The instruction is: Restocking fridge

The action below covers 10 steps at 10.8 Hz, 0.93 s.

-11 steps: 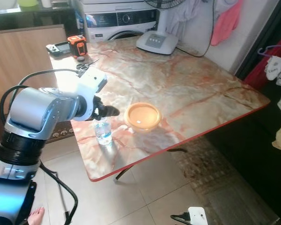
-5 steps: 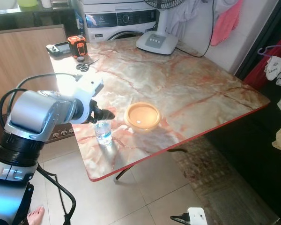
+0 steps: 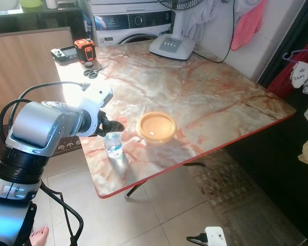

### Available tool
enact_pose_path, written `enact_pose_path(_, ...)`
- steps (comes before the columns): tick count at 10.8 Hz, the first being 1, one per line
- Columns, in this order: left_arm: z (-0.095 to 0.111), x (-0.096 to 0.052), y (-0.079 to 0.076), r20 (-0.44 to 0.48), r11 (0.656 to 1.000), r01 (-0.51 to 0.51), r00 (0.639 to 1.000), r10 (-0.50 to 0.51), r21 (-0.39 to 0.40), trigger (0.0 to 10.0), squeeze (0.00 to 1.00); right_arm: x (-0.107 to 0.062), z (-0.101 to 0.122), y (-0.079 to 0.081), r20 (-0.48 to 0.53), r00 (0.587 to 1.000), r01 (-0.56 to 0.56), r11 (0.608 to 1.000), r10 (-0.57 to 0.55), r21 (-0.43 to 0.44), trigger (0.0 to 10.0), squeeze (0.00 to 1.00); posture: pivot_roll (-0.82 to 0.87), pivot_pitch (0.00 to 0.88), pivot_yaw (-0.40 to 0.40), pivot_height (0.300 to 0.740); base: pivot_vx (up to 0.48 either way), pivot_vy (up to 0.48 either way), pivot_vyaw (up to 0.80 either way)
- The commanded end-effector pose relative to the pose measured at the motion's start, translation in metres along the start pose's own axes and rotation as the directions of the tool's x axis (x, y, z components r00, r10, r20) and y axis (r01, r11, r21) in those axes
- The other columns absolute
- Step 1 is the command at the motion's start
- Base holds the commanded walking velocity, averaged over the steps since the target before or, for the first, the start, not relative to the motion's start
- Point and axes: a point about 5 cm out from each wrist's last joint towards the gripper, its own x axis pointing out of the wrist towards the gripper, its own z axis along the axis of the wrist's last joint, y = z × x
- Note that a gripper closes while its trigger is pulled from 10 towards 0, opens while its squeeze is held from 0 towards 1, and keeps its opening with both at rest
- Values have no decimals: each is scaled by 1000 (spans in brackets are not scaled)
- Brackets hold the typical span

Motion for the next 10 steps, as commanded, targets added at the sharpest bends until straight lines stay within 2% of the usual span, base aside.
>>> enact_pose_path(1,-2,0,3,-1,1000,-11,1000,11,-5,10000,0,-1,-4,-4,-16,1000,8,1000,-8,0,10000,0,25,9,-96,740,0,0,0)
enact_pose_path(10,-5,-1,-2,-29,1000,17,999,-17,19,10000,0,-1,-4,-3,-18,1000,5,1000,-5,-1,10000,0,27,13,-94,740,0,0,0)
